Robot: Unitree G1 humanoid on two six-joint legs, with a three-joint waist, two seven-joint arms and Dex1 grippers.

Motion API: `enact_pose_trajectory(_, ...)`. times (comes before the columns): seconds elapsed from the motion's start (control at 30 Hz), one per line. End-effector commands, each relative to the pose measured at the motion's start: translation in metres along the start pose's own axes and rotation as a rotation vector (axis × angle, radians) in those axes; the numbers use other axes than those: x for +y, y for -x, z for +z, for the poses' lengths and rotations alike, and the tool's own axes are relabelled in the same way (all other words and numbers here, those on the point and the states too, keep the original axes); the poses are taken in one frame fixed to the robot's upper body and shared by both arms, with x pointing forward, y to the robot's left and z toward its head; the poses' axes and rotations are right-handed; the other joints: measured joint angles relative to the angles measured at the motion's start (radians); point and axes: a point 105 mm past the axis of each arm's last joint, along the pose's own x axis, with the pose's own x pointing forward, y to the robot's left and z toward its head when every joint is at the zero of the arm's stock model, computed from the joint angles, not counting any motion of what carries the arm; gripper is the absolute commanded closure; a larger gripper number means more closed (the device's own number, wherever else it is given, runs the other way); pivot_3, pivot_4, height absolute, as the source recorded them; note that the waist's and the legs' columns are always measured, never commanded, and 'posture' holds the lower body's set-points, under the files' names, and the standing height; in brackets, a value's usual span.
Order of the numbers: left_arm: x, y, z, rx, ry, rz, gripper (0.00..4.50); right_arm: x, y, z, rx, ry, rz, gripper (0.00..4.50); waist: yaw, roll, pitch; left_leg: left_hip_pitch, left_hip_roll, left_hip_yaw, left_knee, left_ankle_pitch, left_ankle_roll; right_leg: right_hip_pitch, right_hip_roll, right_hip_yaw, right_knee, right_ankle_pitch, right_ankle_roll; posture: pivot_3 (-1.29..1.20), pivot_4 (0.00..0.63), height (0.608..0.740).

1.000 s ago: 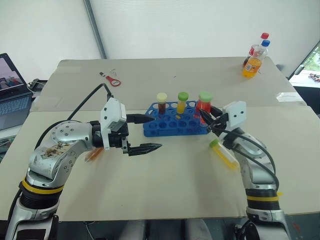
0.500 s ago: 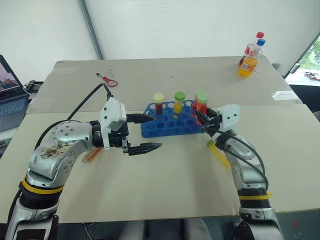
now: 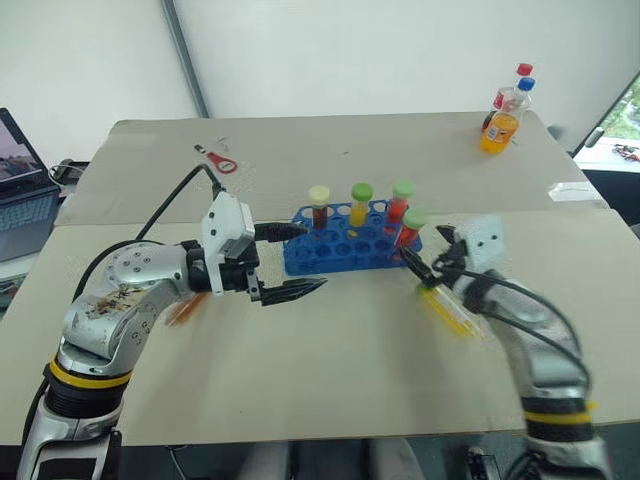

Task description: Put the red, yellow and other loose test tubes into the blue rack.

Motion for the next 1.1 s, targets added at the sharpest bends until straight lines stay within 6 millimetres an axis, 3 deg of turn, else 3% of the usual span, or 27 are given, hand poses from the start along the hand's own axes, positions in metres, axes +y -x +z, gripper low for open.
enact_pose_trajectory(0.03, -0.014, 0.003, 0.002, 0.027, -0.073, -0.088, 0.0, 0.015, 0.022, 0.013, 0.125, 0.03, 0.113, 0.03, -0.004, 0.0, 0.0, 0.0, 0.0, 0.0, 0.0, 0.0, 0.0, 0.0, 0.0, 0.001, 0.0, 0.0, 0.0, 0.0, 0.15, 0.74)
enact_pose_trajectory(0.17, -0.033, 0.007, -0.01, 0.09, -0.127, -0.219, 0.0, 0.02, 0.038, 0.002, 0.362, 0.132, 0.167, 0.03, -0.005, 0.0, 0.0, 0.001, 0.001, 0.0, 0.0, 0.0, 0.0, 0.002, 0.001, 0.0, 0.0, 0.0, 0.0, 0.0, 0.15, 0.74)
enact_pose_trajectory(0.3, -0.047, 0.006, -0.011, 0.092, -0.154, -0.306, 0.0, 0.017, 0.033, -0.007, 0.497, 0.082, 0.152, 0.03, -0.002, -0.001, 0.0, 0.001, 0.001, 0.0, 0.0, 0.0, 0.0, 0.002, 0.001, 0.001, -0.001, 0.0, 0.0, 0.0, 0.15, 0.74)
enact_pose_trajectory(0.9, -0.056, -0.006, -0.008, 0.028, -0.192, -0.355, 0.0, 0.006, 0.008, -0.043, 0.817, -0.074, 0.237, 0.03, 0.014, -0.001, 0.0, -0.001, 0.0, 0.001, 0.0, 0.0, 0.001, 0.0, 0.0, 0.001, -0.001, 0.0, 0.0, 0.0, 0.15, 0.74)
enact_pose_trajectory(1.0, -0.056, -0.007, -0.008, 0.026, -0.195, -0.348, 0.0, 0.008, 0.008, -0.045, 0.843, -0.072, 0.263, 0.81, 0.015, -0.001, 0.0, -0.001, 0.001, 0.001, 0.0, -0.001, 0.001, 0.0, 0.0, 0.001, -0.001, 0.0, 0.0, 0.0, 0.15, 0.74)
enact_pose_trajectory(1.1, -0.056, -0.008, -0.008, 0.023, -0.192, -0.335, 0.0, 0.007, 0.008, -0.048, 0.862, -0.077, 0.263, 1.87, 0.015, -0.001, 0.0, -0.001, 0.001, 0.001, 0.0, -0.001, 0.001, 0.0, 0.0, 0.001, -0.001, 0.0, 0.0, 0.0, 0.15, 0.74)
